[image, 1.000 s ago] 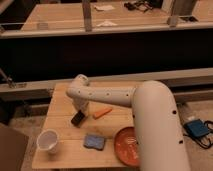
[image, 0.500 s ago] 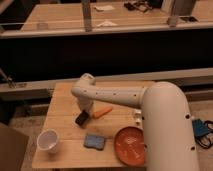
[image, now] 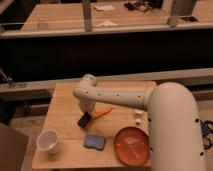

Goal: Place the eraser on the white sponge

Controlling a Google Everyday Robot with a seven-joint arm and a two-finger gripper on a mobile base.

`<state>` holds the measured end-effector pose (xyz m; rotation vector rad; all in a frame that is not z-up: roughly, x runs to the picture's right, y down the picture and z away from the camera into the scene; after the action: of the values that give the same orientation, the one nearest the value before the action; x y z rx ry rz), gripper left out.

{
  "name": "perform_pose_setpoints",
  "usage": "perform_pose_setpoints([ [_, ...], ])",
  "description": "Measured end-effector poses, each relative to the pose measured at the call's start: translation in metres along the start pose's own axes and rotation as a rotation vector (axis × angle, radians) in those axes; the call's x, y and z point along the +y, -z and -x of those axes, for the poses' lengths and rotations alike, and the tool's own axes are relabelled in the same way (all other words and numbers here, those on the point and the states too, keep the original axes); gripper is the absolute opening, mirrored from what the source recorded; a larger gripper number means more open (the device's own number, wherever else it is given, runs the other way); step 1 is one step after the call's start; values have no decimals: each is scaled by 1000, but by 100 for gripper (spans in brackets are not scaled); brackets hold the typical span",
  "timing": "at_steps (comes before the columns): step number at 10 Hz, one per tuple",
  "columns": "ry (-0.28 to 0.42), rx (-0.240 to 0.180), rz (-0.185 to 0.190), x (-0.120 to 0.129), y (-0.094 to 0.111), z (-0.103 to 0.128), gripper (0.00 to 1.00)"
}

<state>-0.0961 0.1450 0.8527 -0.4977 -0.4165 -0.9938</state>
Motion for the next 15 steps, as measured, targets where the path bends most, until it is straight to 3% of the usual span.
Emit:
perform_pose_setpoints([
  [2, 11, -1, 1, 0, 2, 5, 0],
  [6, 17, -15, -3, 33, 15, 16, 0],
  [15, 63, -35, -17, 54, 33, 40, 0],
])
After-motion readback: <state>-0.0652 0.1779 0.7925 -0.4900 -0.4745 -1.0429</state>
